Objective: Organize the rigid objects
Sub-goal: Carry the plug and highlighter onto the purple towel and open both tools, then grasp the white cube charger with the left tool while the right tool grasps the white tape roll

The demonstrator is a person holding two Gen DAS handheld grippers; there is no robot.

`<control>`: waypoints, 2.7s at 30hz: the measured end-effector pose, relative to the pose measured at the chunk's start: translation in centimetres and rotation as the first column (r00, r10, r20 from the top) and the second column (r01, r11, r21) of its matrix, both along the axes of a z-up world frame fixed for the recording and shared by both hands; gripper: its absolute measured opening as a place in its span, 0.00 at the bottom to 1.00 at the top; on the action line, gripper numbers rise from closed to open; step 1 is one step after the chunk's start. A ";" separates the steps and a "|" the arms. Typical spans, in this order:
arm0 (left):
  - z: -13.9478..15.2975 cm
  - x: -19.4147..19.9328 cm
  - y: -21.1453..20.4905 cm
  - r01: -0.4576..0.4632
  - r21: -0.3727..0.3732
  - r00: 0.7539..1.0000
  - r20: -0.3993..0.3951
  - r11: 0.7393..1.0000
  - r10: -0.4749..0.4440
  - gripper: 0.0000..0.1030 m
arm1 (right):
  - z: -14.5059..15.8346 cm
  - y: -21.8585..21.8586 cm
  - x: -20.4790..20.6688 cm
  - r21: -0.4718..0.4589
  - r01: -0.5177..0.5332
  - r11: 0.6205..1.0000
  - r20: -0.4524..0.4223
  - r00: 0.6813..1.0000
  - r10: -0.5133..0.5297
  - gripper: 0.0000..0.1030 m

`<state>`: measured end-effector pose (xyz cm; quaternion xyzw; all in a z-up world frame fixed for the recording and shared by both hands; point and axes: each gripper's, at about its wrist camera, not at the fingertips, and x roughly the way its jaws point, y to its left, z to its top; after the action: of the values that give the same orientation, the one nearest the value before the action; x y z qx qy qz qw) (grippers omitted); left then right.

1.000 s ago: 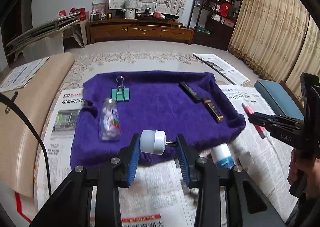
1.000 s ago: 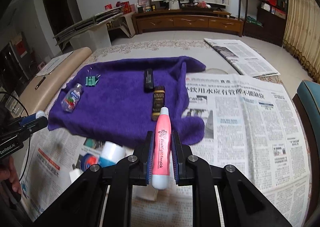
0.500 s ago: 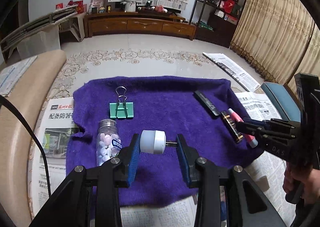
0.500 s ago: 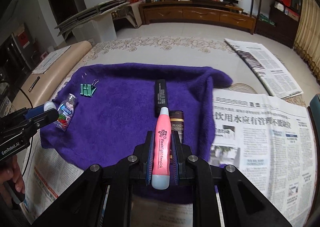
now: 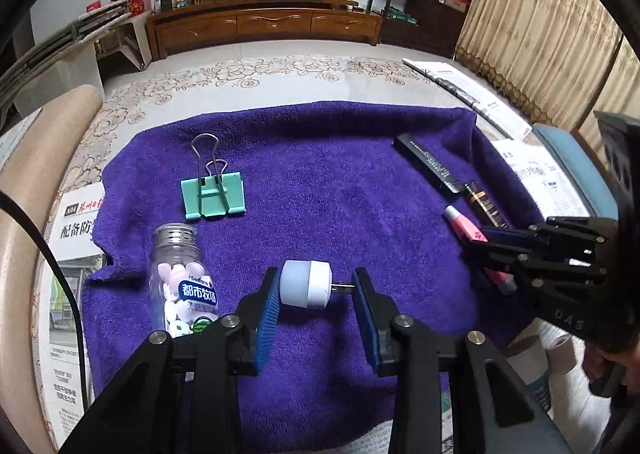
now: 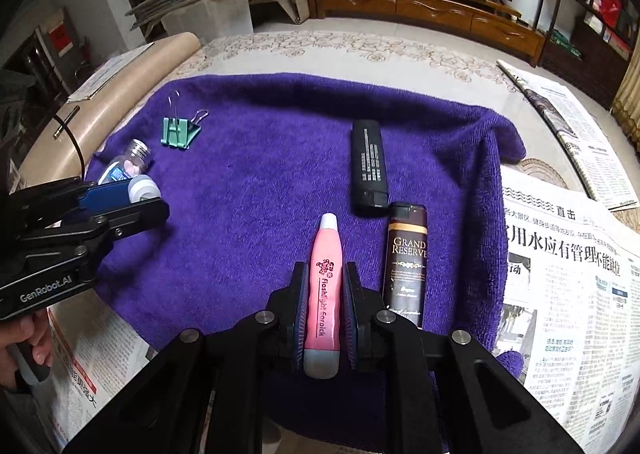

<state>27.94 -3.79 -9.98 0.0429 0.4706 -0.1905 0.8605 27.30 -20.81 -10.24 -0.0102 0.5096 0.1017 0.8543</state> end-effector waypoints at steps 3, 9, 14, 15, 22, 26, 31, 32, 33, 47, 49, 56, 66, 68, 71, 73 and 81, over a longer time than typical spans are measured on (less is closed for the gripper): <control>-0.1 -0.1 -0.3 0.009 0.039 1.000 -0.005 0.999 -0.009 0.33 | -0.1 -0.1 0.0 0.003 -0.012 1.000 -0.002 1.000 0.012 0.16; -0.4 -0.5 -0.7 0.024 0.116 1.000 0.001 0.993 -0.024 0.33 | -0.2 -0.1 -0.4 -0.015 -0.057 0.998 0.020 0.998 0.057 0.17; -0.5 -0.8 -0.7 0.035 0.140 0.999 0.006 0.989 -0.037 0.36 | -0.1 0.0 -0.8 -0.031 -0.102 0.994 0.021 0.995 0.102 0.20; -0.5 -0.8 -0.7 0.035 0.144 0.999 0.004 0.989 -0.036 0.43 | -0.1 0.1 -0.9 -0.031 -0.115 0.993 0.017 0.993 0.115 0.24; -0.3 -1.3 -0.6 0.042 0.114 0.999 -0.002 0.993 -0.042 0.64 | 0.1 -0.7 -1.6 0.031 -0.113 0.993 -0.014 0.993 0.114 0.39; 0.9 -2.2 -0.2 0.016 0.076 1.000 0.013 0.997 -0.017 0.69 | 1.2 -1.5 -2.6 0.052 -0.090 0.995 0.017 0.996 0.089 0.42; 2.8 -5.4 0.3 -0.004 0.026 0.999 0.050 1.000 0.003 0.94 | 3.9 -3.1 -5.6 0.084 -0.029 0.996 0.101 0.995 0.021 0.79; 3.1 -6.3 0.5 -0.005 0.005 0.998 0.056 1.000 0.004 0.97 | 4.3 -3.6 -6.2 0.092 -0.014 0.996 0.108 0.994 0.004 0.90; 3.3 -7.3 0.5 -0.005 -0.016 0.998 0.061 1.000 0.006 1.00 | 4.5 -4.1 -7.0 0.100 0.010 0.995 0.107 0.994 -0.021 0.97; -0.3 -16.9 -1.7 0.145 0.001 0.989 0.039 0.989 -0.145 1.00 | 2.8 -9.2 -16.2 0.175 0.203 0.964 0.114 0.968 -0.224 1.00; -1.0 -17.3 -2.4 0.182 0.044 0.982 0.038 0.982 -0.184 0.99 | 2.5 -10.1 -16.8 0.217 0.230 0.949 0.116 0.959 -0.259 1.00; -1.5 -16.8 -2.9 0.264 0.070 0.960 0.073 0.962 -0.269 0.86 | 2.1 -11.5 -17.0 0.219 0.259 0.940 0.116 0.950 -0.289 1.00; -1.2 -16.5 -3.8 0.360 0.059 0.926 0.094 0.931 -0.365 0.41 | 1.9 -11.2 -17.1 0.191 0.241 0.951 0.112 0.958 -0.266 1.00; -1.2 -16.6 -4.0 0.370 0.060 0.922 0.098 0.927 -0.374 0.41 | 1.9 -11.0 -17.1 0.186 0.236 0.954 0.112 0.959 -0.259 1.00; -1.1 -16.8 -3.9 0.351 0.056 0.931 0.087 0.935 -0.355 0.41 | 1.6 -10.8 -17.2 0.178 0.229 0.957 0.101 0.963 -0.249 1.00; -1.0 -17.1 -3.6 0.332 0.049 0.939 0.079 0.942 -0.335 0.41 | 1.5 -10.5 -17.2 0.174 0.223 0.959 0.102 0.965 -0.243 1.00; -0.9 -18.5 -1.7 0.249 -0.013 0.967 0.066 0.968 -0.247 0.41 | 0.3 -7.1 -16.6 0.109 0.143 0.984 0.081 0.985 -0.152 0.99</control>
<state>9.40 -5.53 -10.90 0.0986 0.4319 -0.3001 0.8448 10.69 -27.88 -9.93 0.0670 0.4646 0.0634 0.8807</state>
